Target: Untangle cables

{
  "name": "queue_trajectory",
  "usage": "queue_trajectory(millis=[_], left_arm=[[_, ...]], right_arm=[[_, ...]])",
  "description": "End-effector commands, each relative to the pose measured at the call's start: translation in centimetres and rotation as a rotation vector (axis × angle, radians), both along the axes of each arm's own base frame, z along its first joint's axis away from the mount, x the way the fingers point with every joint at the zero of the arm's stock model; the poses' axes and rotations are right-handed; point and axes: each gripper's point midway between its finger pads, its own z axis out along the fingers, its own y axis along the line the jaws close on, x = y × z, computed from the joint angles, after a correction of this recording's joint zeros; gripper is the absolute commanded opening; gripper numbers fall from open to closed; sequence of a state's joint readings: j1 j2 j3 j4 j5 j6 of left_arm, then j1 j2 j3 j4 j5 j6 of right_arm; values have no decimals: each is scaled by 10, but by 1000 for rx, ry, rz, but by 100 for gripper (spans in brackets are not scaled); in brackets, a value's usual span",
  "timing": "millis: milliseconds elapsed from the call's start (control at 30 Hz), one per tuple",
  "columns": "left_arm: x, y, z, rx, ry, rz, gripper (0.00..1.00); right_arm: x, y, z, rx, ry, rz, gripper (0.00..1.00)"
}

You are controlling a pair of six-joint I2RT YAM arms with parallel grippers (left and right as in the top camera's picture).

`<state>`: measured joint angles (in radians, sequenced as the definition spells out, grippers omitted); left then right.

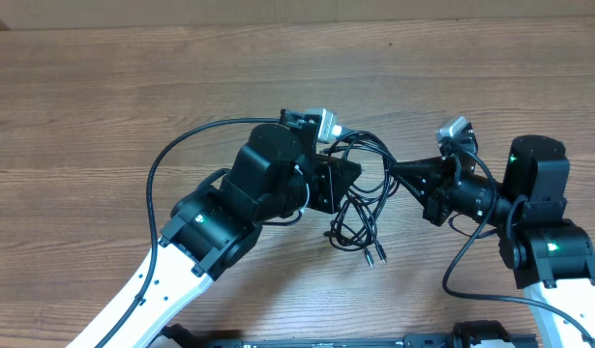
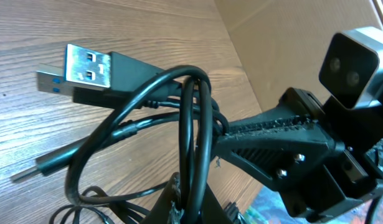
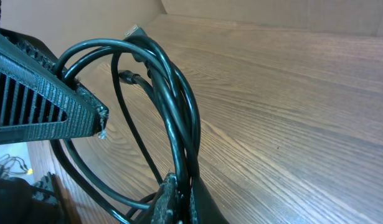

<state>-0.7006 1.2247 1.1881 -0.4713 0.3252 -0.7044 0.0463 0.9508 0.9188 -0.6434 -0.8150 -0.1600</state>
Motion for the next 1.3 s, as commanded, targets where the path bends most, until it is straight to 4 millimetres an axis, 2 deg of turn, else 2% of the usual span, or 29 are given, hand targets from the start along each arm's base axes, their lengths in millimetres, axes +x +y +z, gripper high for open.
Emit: queue_trajectory(millis=[0, 100, 200, 667, 833, 867, 900, 933, 967, 1033, 1167, 1200, 1267], left_arm=[[12, 11, 16, -11, -40, 104, 4], [23, 28, 4, 16, 21, 248, 4], [30, 46, -9, 23, 114, 407, 4], [31, 52, -13, 43, 118, 435, 4], [30, 51, -13, 41, 119, 429, 4], [29, 49, -13, 39, 122, 415, 4], [27, 47, -13, 42, 119, 395, 4], [26, 45, -12, 52, 102, 366, 4], [24, 43, -12, 63, 85, 337, 4], [22, 40, -11, 80, 59, 295, 4], [15, 27, -3, 56, 26, 192, 4], [10, 17, 5, 25, 0, 122, 4], [6, 9, 12, 6, -37, 60, 4]], right_arm=[[-2, 0, 12, 40, 15, -19, 4], [1, -3, 8, 48, 56, -65, 4], [6, -14, -3, 16, 113, -151, 4], [16, -45, -29, 22, 313, -446, 4], [20, -46, -25, 76, 346, -495, 4], [20, -46, -25, 76, 344, -494, 6], [20, -46, -25, 74, 342, -491, 18], [19, -45, -24, 72, 337, -480, 36], [18, -42, -23, 68, 326, -451, 49], [14, -34, -20, 58, 296, -380, 61], [3, -16, -11, 50, 212, -207, 63], [1, -12, -8, 46, 182, -160, 62], [-1, -9, -5, 43, 157, -127, 62]])
